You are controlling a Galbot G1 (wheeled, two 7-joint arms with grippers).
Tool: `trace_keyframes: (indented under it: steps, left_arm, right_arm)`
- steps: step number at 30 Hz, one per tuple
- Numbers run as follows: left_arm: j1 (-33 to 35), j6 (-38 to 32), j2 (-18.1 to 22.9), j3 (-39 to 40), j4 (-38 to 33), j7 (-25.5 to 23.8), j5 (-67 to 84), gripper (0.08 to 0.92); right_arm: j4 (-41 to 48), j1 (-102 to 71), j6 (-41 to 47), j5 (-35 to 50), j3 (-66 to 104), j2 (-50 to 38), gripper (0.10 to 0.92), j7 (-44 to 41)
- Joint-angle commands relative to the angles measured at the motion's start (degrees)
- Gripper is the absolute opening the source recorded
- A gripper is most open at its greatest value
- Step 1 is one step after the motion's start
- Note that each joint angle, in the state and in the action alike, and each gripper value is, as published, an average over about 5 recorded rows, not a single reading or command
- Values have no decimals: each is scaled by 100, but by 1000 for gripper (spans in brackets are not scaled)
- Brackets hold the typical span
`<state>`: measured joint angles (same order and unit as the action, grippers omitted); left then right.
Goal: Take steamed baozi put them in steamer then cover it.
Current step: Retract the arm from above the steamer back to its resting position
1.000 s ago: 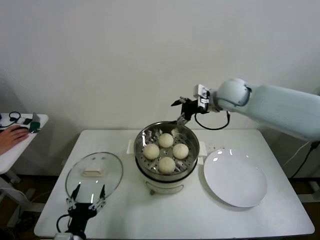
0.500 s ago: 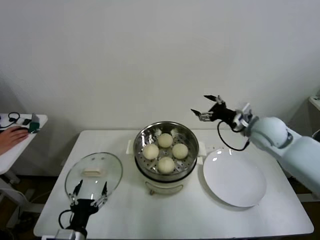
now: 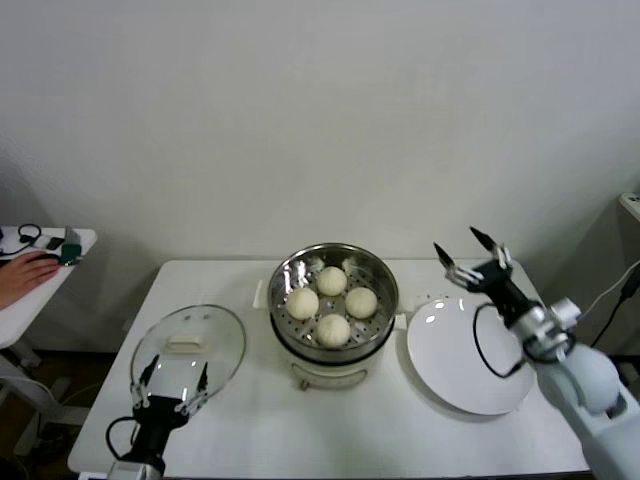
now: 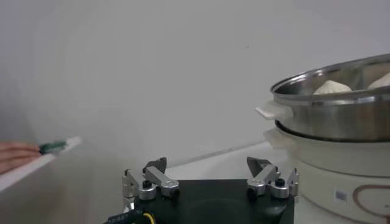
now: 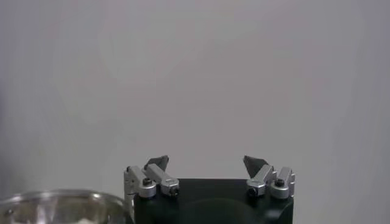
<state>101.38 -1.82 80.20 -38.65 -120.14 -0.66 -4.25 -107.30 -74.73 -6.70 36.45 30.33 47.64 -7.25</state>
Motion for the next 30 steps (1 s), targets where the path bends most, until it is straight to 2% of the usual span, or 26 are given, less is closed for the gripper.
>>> trace_keyframes:
  steps: [1,6,9,11,13,21,30]
  left_arm:
    - [115,-497,-204,-194,-18,177,-850,823]
    - [48,-836,-234,-246,79,539,-1596,823]
    - [-61,-1048,-264,-224,326,1377,-2928,823]
    - [-118,-947,-309,-192,554,2099,-4149,823]
    - [-188,-750,-356,-174,808,2511,-5112,823]
    - [-565,-84,-561,48,1855,2391,-6222,823]
    - [-1315,221,-676,178,2561,2241,-6800,823]
  right_arm:
    - [51,-2382,-1733,-555,1583,1639,823,-117]
    - [418,-2319,-2257,-492,1284,1932,823,-132]
    - [663,-2254,-2418,-594,1083,2108,823,-96]
    - [830,-2203,-2476,-733,957,2227,823,-31]
    - [970,-2159,-2500,-833,834,2322,823,44]
    - [1271,-2052,-2504,-1020,437,2539,823,138]
    - [1292,-2035,-2492,-1112,325,2573,823,220]
